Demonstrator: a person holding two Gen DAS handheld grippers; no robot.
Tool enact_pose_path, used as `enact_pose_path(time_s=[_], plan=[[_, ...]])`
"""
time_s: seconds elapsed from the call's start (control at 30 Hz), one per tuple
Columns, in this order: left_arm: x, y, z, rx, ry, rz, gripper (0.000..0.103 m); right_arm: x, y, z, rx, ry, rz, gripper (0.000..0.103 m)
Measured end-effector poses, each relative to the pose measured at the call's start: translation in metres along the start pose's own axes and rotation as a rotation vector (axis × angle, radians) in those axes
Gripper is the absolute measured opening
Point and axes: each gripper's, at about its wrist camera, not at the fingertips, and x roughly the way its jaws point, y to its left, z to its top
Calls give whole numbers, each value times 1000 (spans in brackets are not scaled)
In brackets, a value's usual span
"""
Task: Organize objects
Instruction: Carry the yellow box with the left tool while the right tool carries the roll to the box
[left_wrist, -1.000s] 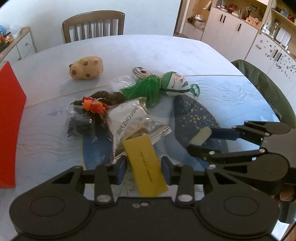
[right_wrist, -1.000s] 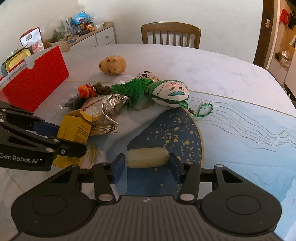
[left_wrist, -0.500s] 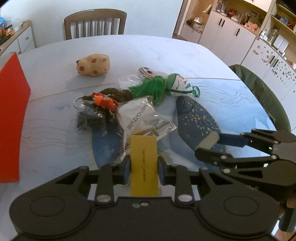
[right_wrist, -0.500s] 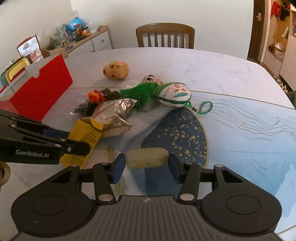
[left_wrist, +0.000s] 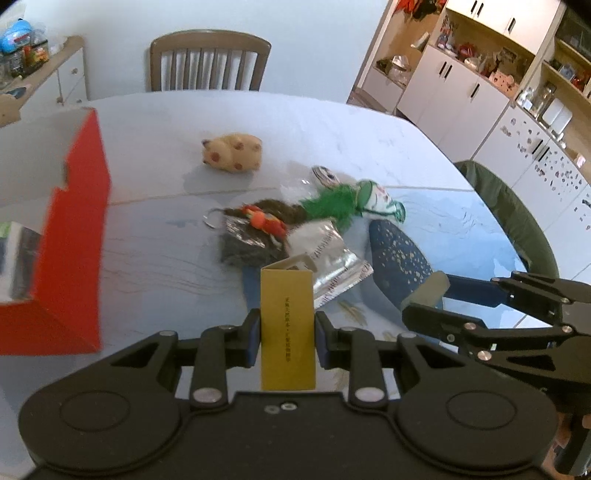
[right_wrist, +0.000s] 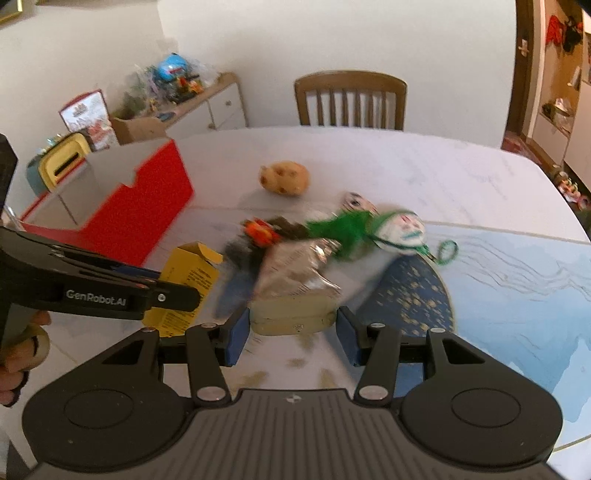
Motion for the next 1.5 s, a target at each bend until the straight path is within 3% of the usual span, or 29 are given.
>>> enact_pose_path(time_s=[0.47, 1.03, 1.5], plan=[[-65, 58, 18, -5, -71, -13, 28, -13, 86, 46, -71, -82, 46, 51], [-115, 154, 41, -51, -136, 81, 28, 11, 175, 89, -160, -107, 95, 51], [-100, 234, 50, -67, -88, 218, 28, 73, 229, 121, -208, -47, 134, 51]])
